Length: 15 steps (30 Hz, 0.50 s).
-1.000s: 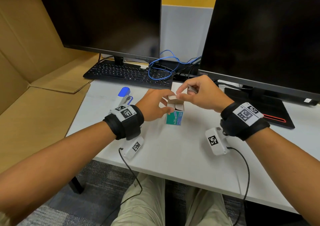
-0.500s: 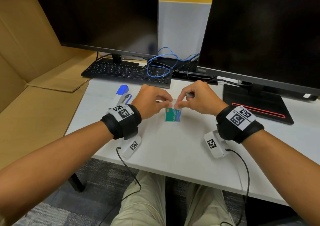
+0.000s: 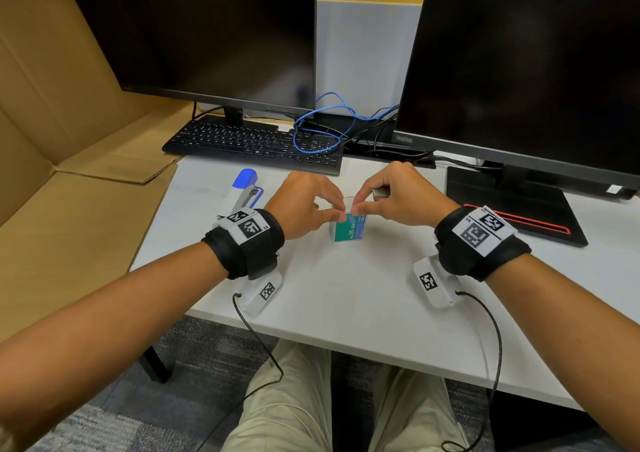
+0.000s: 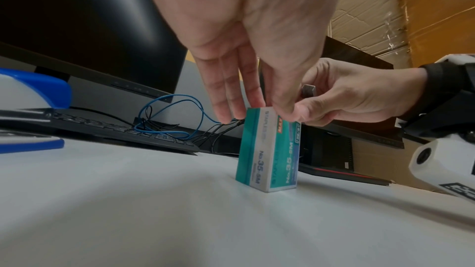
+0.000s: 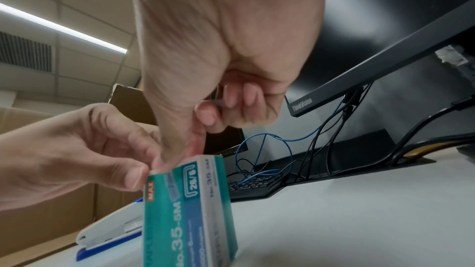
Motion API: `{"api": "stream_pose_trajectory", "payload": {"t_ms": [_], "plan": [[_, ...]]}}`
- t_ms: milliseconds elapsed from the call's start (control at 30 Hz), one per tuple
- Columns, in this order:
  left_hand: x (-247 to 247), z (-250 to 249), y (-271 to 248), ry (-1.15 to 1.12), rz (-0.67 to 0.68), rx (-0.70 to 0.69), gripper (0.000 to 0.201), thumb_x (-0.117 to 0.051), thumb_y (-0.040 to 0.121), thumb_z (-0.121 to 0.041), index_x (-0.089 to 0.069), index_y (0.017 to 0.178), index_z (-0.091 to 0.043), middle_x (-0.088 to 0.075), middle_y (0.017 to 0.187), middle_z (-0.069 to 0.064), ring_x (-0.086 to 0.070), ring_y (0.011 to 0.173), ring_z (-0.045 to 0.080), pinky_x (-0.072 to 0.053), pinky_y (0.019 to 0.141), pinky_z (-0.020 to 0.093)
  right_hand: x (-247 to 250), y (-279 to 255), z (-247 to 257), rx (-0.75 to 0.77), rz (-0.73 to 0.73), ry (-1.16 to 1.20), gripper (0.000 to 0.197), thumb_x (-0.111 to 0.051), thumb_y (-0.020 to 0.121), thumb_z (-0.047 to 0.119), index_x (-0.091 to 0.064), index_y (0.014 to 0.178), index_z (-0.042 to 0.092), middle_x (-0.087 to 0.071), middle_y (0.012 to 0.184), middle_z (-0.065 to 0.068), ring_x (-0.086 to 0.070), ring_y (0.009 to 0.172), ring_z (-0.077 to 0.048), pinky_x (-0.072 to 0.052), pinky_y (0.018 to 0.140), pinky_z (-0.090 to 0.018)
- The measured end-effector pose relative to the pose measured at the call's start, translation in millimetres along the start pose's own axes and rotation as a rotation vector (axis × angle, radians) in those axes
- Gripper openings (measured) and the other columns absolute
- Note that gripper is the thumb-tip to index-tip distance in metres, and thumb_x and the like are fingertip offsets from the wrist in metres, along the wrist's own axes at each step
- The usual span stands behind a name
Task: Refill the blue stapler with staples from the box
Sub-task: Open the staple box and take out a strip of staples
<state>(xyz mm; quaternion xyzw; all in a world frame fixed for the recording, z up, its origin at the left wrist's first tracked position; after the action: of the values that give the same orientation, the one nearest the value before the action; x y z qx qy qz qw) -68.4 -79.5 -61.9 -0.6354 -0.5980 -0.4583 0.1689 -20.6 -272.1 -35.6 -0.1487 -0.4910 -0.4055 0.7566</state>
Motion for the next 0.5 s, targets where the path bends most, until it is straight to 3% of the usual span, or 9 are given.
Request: {"api": "stream_pose_trajectory", "payload": {"t_ms": [100,167,233,333,433,500], "plan": [[-0.5,0.3,0.7,0.024,0.033,-0.028,0.018,-0.078,0.078,-0.021,-0.080,0.095,-0.015,-0.072,0.103,0.001,-0.065,0.088,0.012,-0.060,0.074,0.029,-3.8,3.2,-1.8,-0.024,0.026,-0.095,0.050,-0.077,0.075,0.044,-0.067,0.118,0.020,-0.051,0.071,0.016,-0.041,0.062,-0.005,-0.035,0.055,-0.016],[-0.1,0.6,0.1,0.039,0.040,-0.031,0.018,-0.077,0.080,-0.018,-0.079,0.097,-0.014,-0.072,0.106,0.002,-0.065,0.090,0.013,-0.059,0.075,0.025,-8.2,7.0,-4.1,-0.033,0.067,-0.145,0.053,-0.075,0.077,0.047,-0.066,0.122,0.021,-0.068,0.097,0.007,-0.054,0.081,-0.009,-0.050,0.067,-0.024],[0.6,1.3,-1.2,0.064,0.041,-0.021,0.021,-0.077,0.080,-0.020,-0.078,0.100,-0.014,-0.072,0.111,0.002,-0.065,0.095,0.014,-0.057,0.079,0.024,-11.2,11.9,-5.6,-0.052,0.081,-0.190,0.050,-0.072,0.078,0.050,-0.068,0.119,0.022,-0.069,0.114,0.000,-0.056,0.089,-0.015,-0.054,0.073,-0.031],[4.7,2.4,-3.2,0.124,0.030,-0.011,0.029,-0.078,0.078,-0.029,-0.076,0.105,-0.017,-0.071,0.118,0.000,-0.065,0.106,0.015,-0.050,0.095,0.026,-10.7,19.2,-4.7,-0.085,0.061,-0.256,0.045,-0.073,0.076,0.054,-0.069,0.112,0.027,-0.068,0.107,0.002,-0.050,0.088,-0.013,-0.050,0.072,-0.031],[14.1,6.6,-4.1,0.182,0.042,0.038,0.036,-0.076,0.078,-0.035,-0.073,0.111,-0.021,-0.066,0.127,0.000,-0.059,0.116,0.016,-0.038,0.103,0.024,-10.6,26.3,-5.2,-0.145,0.046,-0.336,0.043,-0.073,0.077,0.053,-0.064,0.109,0.027,-0.064,0.107,0.003,-0.046,0.095,-0.013,-0.045,0.074,-0.029],[21.0,13.6,-5.9,0.225,0.045,0.098,0.039,-0.074,0.079,-0.040,-0.070,0.115,-0.025,-0.062,0.132,-0.001,-0.055,0.122,0.018,-0.038,0.108,0.032,-10.0,30.6,-4.9,-0.189,0.039,-0.366,0.044,-0.072,0.077,0.052,-0.062,0.110,0.025,-0.062,0.108,0.001,-0.045,0.096,-0.014,-0.043,0.074,-0.028]]}}
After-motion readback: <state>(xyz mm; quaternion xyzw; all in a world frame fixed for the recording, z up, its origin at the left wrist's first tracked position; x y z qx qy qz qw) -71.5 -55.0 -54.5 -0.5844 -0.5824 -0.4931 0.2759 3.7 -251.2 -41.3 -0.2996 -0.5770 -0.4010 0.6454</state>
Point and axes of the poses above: each hand's wrist, its own y-axis towards the middle knuckle, its own x-axis out of the back of the hand, z = x × y, the point moved 1 cm from there along y, towards the middle knuckle
